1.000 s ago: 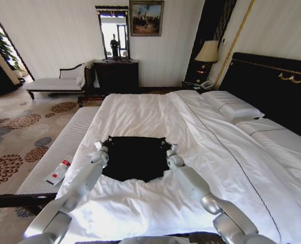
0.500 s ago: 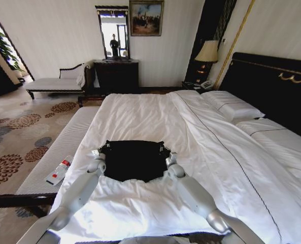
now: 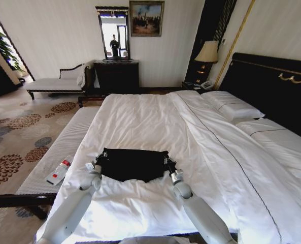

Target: Fold the clothes on the bed.

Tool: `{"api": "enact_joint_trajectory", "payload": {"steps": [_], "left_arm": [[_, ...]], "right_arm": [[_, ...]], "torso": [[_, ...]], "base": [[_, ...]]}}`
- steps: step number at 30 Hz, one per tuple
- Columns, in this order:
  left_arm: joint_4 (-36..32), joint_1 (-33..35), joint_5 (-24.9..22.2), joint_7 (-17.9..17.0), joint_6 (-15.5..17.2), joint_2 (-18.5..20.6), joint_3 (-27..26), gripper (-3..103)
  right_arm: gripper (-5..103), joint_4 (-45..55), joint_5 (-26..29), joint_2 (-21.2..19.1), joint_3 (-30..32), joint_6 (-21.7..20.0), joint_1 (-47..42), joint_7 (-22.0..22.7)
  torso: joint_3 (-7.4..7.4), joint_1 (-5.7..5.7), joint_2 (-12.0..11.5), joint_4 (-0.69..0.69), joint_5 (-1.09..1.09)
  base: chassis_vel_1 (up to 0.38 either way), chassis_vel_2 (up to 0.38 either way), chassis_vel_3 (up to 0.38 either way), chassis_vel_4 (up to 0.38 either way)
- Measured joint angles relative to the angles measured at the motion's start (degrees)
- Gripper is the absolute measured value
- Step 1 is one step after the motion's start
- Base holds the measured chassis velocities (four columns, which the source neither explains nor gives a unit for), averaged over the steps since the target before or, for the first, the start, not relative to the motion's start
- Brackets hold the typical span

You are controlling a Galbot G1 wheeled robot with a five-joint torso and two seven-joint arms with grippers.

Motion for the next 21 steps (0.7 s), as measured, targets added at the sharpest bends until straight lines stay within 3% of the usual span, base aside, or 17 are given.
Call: {"api": "enact_joint_trajectory", "payload": {"steps": [21], "left_arm": [[-1.3, 5.1, 2.3, 0.7, -0.6, 1.9, -2.9, 2]], "right_arm": [[2, 2.7, -1.5, -1.1, -0.5, -0.1, -5.6, 0.9]], "torso": [[0.01, 0.01, 0.0, 0.0, 0.0]], "base": [[0.0, 0.0, 0.0, 0.0]]}}
